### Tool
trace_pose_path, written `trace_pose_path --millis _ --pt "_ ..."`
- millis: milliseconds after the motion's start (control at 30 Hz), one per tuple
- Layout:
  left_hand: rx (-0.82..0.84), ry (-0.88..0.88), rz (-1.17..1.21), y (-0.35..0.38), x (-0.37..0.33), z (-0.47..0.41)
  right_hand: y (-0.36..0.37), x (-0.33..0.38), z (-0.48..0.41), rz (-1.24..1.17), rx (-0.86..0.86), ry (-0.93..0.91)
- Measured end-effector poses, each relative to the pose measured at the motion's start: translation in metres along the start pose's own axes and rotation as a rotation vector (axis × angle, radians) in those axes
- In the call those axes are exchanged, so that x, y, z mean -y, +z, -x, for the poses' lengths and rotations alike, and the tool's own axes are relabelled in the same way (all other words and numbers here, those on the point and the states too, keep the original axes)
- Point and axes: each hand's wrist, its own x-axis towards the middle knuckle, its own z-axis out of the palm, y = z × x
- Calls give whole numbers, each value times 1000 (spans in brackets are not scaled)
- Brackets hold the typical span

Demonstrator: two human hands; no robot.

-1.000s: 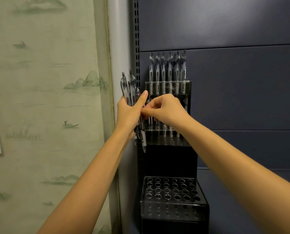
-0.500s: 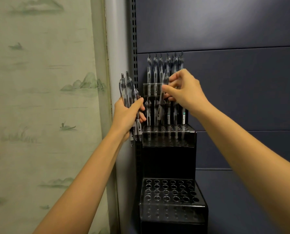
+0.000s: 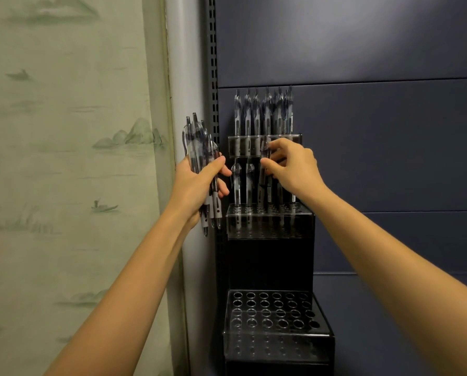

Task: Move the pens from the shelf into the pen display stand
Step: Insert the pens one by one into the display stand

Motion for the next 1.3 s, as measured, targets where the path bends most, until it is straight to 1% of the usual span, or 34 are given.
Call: trace_pose_path --millis 167,267,300,433,533,633,700,733,833,933,1133,1233,1300 --pt "8 -2 10 0 -1 1 -1 8 -6 95 61 4" --pt "9 -1 16 0 -2 1 3 7 -3 147 194 52" --pt "10 -1 18 1 -2 1 5 5 -1 155 212 67" --pt "14 -4 28 2 -2 3 9 0 4 160 199 107" --pt "22 -19 36 3 -2 5 9 1 6 223 200 104" --pt "30 -25 48 4 -1 7 5 7 10 235 121 60" --pt "34 -25 51 5 -1 7 -1 16 11 134 43 -35" --pt "36 -25 51 5 -1 7 -3 22 11 49 36 -79" --pt "53 -22 54 7 -1 8 -5 40 12 -124 122 -146" --pt "78 -17 48 11 -2 9 -1 48 10 -215 208 -142" --pt "98 -4 51 15 -3 9 2 45 3 -473 250 -54" --pt "109 6 52 16 -1 10 0 42 -1 -463 275 -36" --pt "105 11 46 17 -2 9 0 41 -3 -440 253 -40"
